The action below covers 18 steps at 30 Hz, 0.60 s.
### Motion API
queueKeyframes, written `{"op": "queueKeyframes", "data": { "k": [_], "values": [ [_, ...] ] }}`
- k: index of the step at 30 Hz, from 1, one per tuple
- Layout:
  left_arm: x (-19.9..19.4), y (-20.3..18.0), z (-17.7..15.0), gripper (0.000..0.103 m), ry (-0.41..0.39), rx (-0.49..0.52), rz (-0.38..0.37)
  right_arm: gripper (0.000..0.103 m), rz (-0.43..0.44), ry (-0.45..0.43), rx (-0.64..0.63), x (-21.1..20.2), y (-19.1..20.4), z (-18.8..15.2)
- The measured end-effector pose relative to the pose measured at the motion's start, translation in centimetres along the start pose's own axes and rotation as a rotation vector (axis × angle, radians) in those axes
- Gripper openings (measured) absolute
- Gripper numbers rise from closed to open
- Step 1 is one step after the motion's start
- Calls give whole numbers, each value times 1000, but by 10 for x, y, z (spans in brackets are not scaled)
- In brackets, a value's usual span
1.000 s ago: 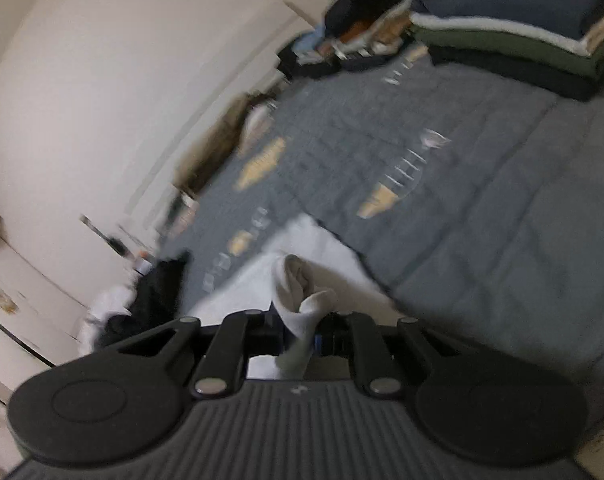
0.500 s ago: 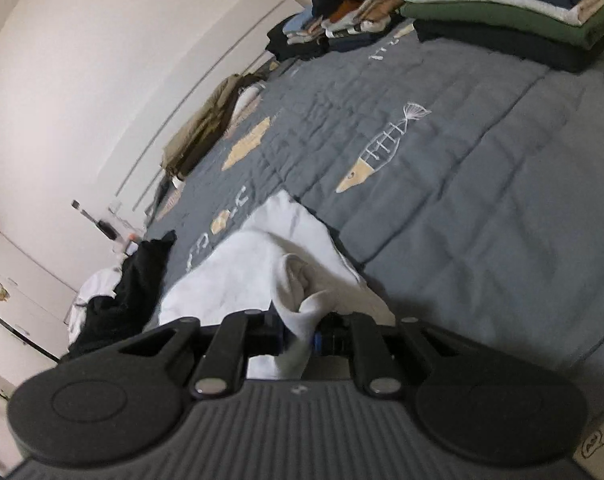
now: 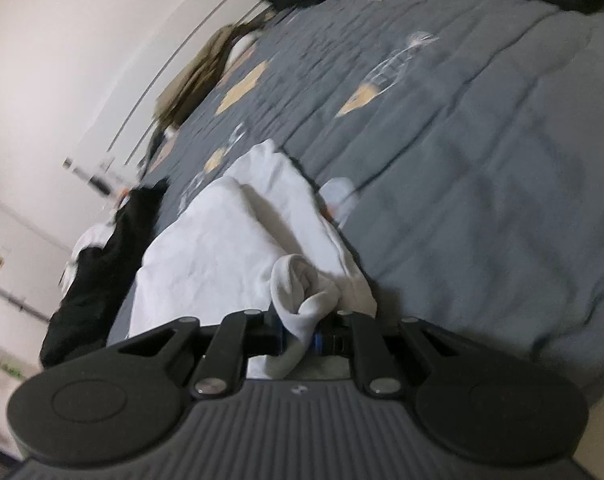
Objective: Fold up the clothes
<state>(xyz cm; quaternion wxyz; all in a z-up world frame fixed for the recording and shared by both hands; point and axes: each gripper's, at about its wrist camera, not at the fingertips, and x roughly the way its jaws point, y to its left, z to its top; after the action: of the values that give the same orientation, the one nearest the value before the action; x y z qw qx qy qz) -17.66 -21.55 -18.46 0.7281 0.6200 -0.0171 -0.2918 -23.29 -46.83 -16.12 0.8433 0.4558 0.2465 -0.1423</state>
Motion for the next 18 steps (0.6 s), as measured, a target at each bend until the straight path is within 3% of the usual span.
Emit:
{"op": "queueKeyframes", "data": {
  "k": [6, 10, 12, 14, 16, 17, 18],
  "values": [
    [-42, 19, -24, 8, 60, 17, -35, 13, 79, 67, -89, -13, 40, -19],
    [-45, 14, -38, 16, 139, -31, -133, 14, -27, 215, -211, 11, 53, -45],
    [-45, 0, -39, 18, 150, -19, -158, 15, -70, 231, -290, 18, 56, -54],
    [-48, -12, -38, 19, 150, 3, -134, 18, -82, 226, -315, 13, 60, -52],
    [-55, -11, -37, 26, 139, -9, -123, 22, -87, 226, -315, 5, 64, -46],
    [-59, -8, -38, 42, 133, -18, -126, 29, -93, 214, -311, -1, 65, -44],
    [-63, -3, -39, 67, 129, -26, -139, 33, -101, 196, -304, -7, 64, -42]
  ]
}}
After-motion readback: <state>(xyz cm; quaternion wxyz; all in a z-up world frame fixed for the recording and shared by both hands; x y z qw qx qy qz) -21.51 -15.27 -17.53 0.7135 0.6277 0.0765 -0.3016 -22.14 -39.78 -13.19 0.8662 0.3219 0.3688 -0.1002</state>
